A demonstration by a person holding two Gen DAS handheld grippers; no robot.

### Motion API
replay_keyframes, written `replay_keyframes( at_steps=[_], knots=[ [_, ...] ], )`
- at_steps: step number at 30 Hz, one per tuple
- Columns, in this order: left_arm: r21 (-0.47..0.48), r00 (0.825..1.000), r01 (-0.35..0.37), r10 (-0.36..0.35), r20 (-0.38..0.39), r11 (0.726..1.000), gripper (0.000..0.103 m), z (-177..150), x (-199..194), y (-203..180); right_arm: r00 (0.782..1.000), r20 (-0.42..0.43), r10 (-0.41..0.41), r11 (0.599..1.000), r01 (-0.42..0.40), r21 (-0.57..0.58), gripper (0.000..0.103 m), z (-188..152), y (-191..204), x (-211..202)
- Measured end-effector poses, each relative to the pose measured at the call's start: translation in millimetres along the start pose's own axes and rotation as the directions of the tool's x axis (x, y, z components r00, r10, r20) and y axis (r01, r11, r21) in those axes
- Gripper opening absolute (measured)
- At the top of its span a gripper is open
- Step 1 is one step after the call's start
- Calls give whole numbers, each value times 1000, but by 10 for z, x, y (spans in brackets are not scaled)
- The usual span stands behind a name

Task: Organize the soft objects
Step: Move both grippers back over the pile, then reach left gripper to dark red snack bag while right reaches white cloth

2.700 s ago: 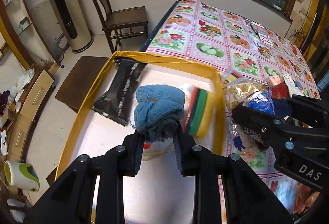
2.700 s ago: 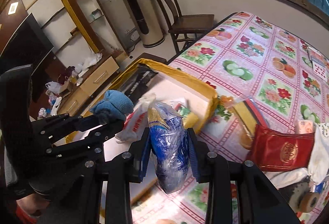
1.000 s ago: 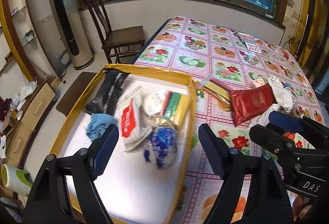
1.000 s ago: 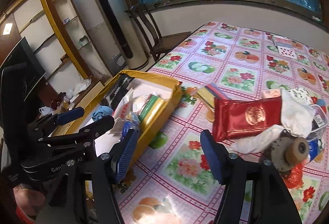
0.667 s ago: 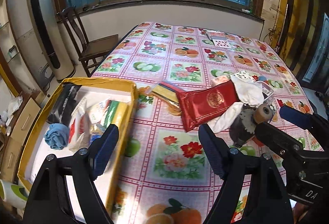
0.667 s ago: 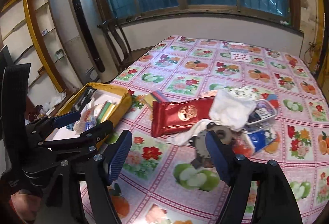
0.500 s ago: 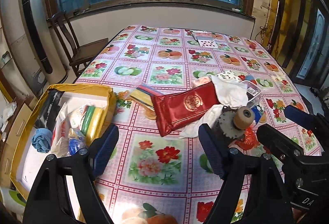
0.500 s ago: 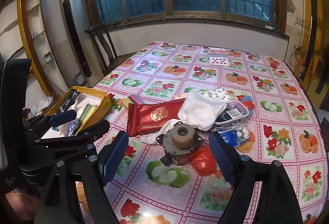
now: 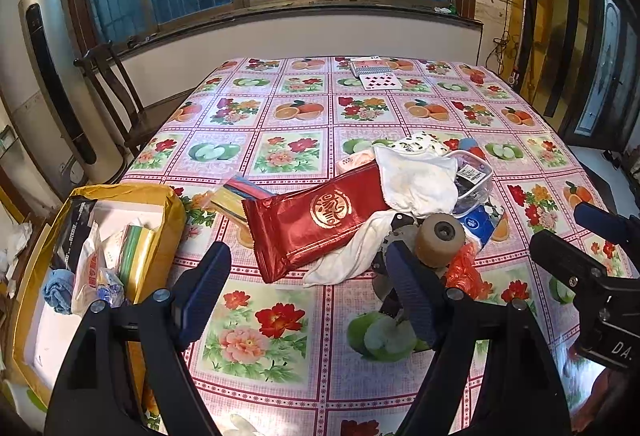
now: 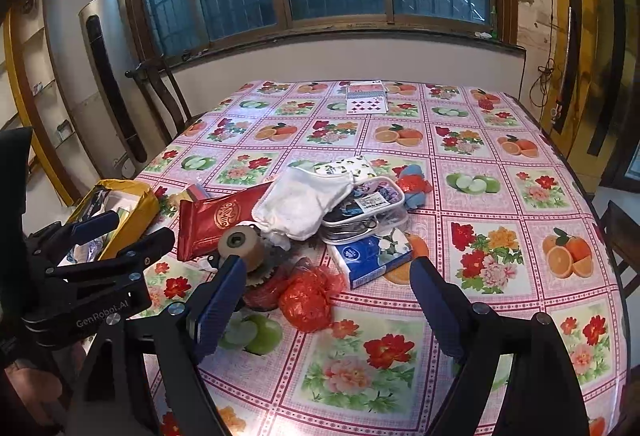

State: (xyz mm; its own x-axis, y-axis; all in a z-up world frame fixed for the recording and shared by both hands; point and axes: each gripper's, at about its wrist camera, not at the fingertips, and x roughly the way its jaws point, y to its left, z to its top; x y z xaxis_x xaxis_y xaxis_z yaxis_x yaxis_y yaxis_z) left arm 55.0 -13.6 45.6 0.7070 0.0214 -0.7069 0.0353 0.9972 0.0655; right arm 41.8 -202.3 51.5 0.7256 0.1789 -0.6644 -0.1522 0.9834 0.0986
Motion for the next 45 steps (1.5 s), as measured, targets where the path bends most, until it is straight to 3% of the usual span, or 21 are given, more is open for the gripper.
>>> replay_keyframes(
  at_steps=[3,10,13,15,17,20,26,28,32,37,41,43,45],
  knots=[
    [3,1000,9,-9,-22,1000,80,10,93,22,1000,-13,7,1000,-7,18,86,-8,-83,59],
    [-88,986,85,-96,-136,992,80,207,385,350,999,-44,-8,999,10,46,86,31,-261,229],
    [-134,964,144,-170,-205,980,80,278,554,457,999,-54,-2,999,5,53,86,61,-305,294],
    [-134,960,140,-167,-224,981,80,312,641,474,998,-59,12,998,-8,64,86,77,-334,332],
    [-104,963,121,-143,-230,987,80,331,709,467,998,-67,21,997,-16,72,86,92,-362,373],
    [-60,950,152,-163,-266,987,80,337,840,448,996,-81,23,998,-17,67,86,113,-382,423],
    [159,948,211,-163,-272,964,80,304,965,309,994,-95,53,994,-43,96,86,128,-461,493],
    [249,948,239,-170,-269,939,80,282,969,230,993,-102,61,993,-51,102,86,132,-471,534],
    [442,968,215,-128,-217,871,80,222,963,68,991,-114,67,993,-55,101,86,143,-462,598],
    [535,958,263,-154,-241,802,80,238,1077,-1,989,-124,78,992,-65,108,86,156,-459,650],
    [648,959,266,-128,-253,713,80,165,1113,-83,989,-128,79,991,-64,117,86,154,-492,676],
    [687,950,297,-134,-281,664,80,117,1125,-107,988,-131,78,991,-62,122,86,147,-514,690],
    [710,949,298,-118,-293,638,80,85,1171,-136,987,-136,81,989,-63,131,86,148,-536,715]
  ],
)
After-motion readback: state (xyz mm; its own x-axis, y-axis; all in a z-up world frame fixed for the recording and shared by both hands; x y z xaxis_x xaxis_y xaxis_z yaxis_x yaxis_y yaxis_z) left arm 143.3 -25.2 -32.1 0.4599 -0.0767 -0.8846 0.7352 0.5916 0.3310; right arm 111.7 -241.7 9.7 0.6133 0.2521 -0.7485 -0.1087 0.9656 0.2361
